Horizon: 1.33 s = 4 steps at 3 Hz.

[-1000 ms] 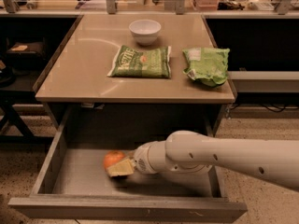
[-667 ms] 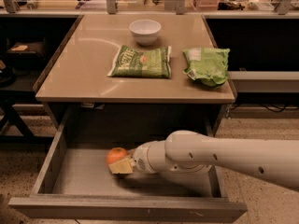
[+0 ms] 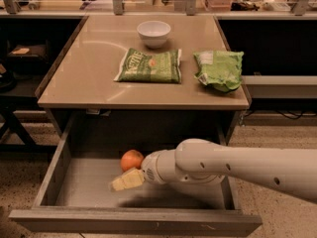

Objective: Place orange into top drawer

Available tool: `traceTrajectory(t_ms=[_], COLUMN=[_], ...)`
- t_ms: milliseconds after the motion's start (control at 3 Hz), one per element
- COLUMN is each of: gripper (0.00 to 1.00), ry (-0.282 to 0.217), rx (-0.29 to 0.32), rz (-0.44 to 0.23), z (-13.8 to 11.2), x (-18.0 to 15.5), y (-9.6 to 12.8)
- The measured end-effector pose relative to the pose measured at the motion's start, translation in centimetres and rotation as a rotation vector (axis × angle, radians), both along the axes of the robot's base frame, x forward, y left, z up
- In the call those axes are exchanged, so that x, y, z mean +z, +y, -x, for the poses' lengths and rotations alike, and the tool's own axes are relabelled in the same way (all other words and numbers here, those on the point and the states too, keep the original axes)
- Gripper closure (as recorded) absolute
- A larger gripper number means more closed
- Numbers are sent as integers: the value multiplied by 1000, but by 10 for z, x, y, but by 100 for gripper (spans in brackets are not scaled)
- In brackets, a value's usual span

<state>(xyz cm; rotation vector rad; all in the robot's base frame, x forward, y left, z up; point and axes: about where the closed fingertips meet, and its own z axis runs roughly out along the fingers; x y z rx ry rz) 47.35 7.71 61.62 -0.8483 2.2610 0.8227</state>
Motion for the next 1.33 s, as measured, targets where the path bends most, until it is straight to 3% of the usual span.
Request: traceTrajectory(t_ms=[333, 667, 1000, 1333], gripper=[0, 0, 0, 0], ry=[-8, -31, 14, 7], rx=[-5, -59, -171, -192], rz=[-2, 33, 131, 272], z=[1, 2, 24, 55], x=[2, 22, 24, 18], y=[0, -12, -50, -102])
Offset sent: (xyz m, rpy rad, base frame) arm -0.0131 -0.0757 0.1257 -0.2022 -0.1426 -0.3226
